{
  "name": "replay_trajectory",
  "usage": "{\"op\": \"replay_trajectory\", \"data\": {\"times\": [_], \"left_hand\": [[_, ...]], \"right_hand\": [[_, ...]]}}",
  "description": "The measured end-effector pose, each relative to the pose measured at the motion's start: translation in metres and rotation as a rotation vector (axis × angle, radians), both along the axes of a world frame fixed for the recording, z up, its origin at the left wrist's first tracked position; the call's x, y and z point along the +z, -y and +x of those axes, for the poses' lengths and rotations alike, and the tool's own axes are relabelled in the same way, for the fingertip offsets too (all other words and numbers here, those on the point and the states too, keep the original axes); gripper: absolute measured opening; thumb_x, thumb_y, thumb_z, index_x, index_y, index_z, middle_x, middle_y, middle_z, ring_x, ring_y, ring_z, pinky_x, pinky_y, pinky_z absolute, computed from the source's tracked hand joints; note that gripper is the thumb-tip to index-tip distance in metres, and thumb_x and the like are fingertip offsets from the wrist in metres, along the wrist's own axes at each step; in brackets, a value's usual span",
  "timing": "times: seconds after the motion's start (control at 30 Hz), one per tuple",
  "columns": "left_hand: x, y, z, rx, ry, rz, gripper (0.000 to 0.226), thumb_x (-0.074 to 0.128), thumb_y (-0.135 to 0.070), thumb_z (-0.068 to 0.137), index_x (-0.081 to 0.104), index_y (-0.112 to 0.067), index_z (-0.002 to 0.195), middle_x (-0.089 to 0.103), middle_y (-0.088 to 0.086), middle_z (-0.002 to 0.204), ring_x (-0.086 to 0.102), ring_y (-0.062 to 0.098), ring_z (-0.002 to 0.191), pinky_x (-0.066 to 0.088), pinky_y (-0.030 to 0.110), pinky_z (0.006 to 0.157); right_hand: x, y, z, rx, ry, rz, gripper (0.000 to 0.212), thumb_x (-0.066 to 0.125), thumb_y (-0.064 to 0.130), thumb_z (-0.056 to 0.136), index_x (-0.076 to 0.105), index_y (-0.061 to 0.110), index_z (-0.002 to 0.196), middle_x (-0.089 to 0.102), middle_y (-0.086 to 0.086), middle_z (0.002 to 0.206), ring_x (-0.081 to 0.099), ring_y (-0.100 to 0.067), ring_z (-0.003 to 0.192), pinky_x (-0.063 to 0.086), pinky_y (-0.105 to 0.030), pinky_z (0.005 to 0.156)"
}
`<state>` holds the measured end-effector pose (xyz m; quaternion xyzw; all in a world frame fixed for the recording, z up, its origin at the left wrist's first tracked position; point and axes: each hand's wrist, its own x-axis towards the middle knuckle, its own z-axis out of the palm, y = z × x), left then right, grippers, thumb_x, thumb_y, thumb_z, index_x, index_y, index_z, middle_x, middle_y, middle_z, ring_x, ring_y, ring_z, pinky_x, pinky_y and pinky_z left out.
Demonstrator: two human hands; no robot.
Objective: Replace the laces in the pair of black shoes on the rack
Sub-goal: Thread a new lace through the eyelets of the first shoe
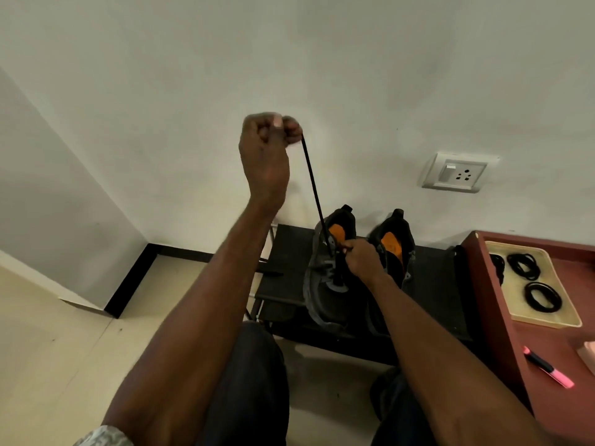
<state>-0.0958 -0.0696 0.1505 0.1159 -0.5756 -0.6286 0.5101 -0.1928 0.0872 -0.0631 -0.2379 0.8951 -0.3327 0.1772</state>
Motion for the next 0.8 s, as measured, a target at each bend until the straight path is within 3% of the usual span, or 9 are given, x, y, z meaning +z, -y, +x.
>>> {"op": "replay_trajectory", "data": {"times": [0.07, 0.17, 0.23, 0.33, 0.4, 0.47, 0.57, 0.7, 0.8], "left_hand": [[0.033, 0.002, 0.0, 0.018, -0.091, -0.012, 0.012, 0.048, 0.0, 0.1, 0.053, -0.006, 0.091, 0.068, 0.013, 0.081, 0.067, 0.028, 0.075, 0.056, 0.037, 0.071], [0.033, 0.006, -0.002, 0.074, 0.002, -0.008, 0.009, 0.05, -0.002, 0.096, 0.054, -0.009, 0.091, 0.067, 0.009, 0.081, 0.065, 0.025, 0.073, 0.057, 0.039, 0.073], [0.004, 0.01, -0.002, 0.254, 0.208, 0.027, 0.017, 0.052, -0.005, 0.087, 0.056, -0.011, 0.102, 0.065, 0.008, 0.097, 0.064, 0.024, 0.089, 0.054, 0.038, 0.086], [-0.06, 0.01, 0.005, 0.423, 0.552, -0.174, 0.059, 0.054, 0.005, 0.078, 0.046, -0.006, 0.136, 0.049, 0.014, 0.136, 0.045, 0.028, 0.128, 0.032, 0.018, 0.102], [-0.101, 0.005, 0.01, 0.229, 0.765, -0.348, 0.072, 0.052, 0.009, 0.08, 0.036, -0.007, 0.148, 0.039, 0.015, 0.15, 0.031, 0.03, 0.141, 0.025, 0.026, 0.114], [-0.14, 0.003, 0.012, -0.076, 0.998, -0.476, 0.076, 0.054, 0.006, 0.084, 0.03, -0.012, 0.154, 0.035, 0.013, 0.155, 0.023, 0.031, 0.147, 0.023, 0.036, 0.12], [-0.183, -0.003, 0.009, -0.414, 1.376, -0.698, 0.074, 0.058, -0.012, 0.09, 0.027, -0.022, 0.156, 0.041, 0.014, 0.154, 0.02, 0.035, 0.149, 0.02, 0.05, 0.121], [-0.2, -0.005, 0.008, -0.371, 1.523, -0.831, 0.03, 0.055, -0.023, 0.097, 0.063, -0.016, 0.125, 0.059, 0.014, 0.128, 0.035, 0.036, 0.132, 0.031, 0.048, 0.107], [-0.2, -0.004, 0.008, -0.335, 1.438, -0.742, 0.018, 0.053, -0.018, 0.097, 0.065, -0.012, 0.108, 0.057, 0.013, 0.117, 0.045, 0.033, 0.118, 0.041, 0.045, 0.099]], "right_hand": [[0.001, -0.001, 0.0, -0.015, 0.017, -0.009, 0.025, 0.044, 0.005, 0.098, 0.067, -0.007, 0.098, 0.066, -0.027, 0.089, 0.06, -0.045, 0.085, 0.051, -0.053, 0.08], [0.005, 0.001, 0.002, 0.018, 0.011, -0.011, 0.026, 0.045, 0.004, 0.099, 0.069, -0.005, 0.101, 0.067, -0.026, 0.093, 0.06, -0.046, 0.087, 0.051, -0.052, 0.081], [0.009, 0.005, 0.005, 0.043, 0.004, 0.0, 0.028, 0.045, 0.004, 0.099, 0.071, -0.002, 0.109, 0.069, -0.025, 0.103, 0.061, -0.046, 0.092, 0.053, -0.053, 0.084], [0.009, 0.01, 0.008, 0.003, 0.008, 0.05, 0.029, 0.047, 0.008, 0.1, 0.072, 0.006, 0.112, 0.07, -0.017, 0.105, 0.061, -0.035, 0.084, 0.053, -0.04, 0.074], [0.009, 0.01, 0.01, -0.007, -0.007, 0.064, 0.027, 0.046, 0.01, 0.1, 0.073, 0.013, 0.1, 0.068, -0.012, 0.093, 0.058, -0.03, 0.074, 0.044, -0.032, 0.063], [0.011, 0.009, 0.012, 0.025, -0.023, 0.052, 0.027, 0.046, 0.007, 0.098, 0.071, 0.016, 0.092, 0.065, -0.01, 0.085, 0.057, -0.029, 0.072, 0.043, -0.034, 0.061], [0.013, 0.008, 0.012, 0.029, -0.015, 0.003, 0.027, 0.048, 0.006, 0.098, 0.074, 0.008, 0.105, 0.071, -0.014, 0.099, 0.063, -0.033, 0.088, 0.054, -0.045, 0.08], [0.011, 0.008, 0.012, 0.006, -0.015, -0.015, 0.025, 0.05, 0.006, 0.098, 0.074, 0.007, 0.104, 0.071, -0.013, 0.105, 0.064, -0.032, 0.094, 0.053, -0.044, 0.085], [0.01, 0.006, 0.013, -0.007, -0.023, -0.023, 0.025, 0.05, 0.007, 0.098, 0.075, 0.008, 0.104, 0.072, -0.011, 0.106, 0.065, -0.031, 0.096, 0.053, -0.041, 0.084]]}}
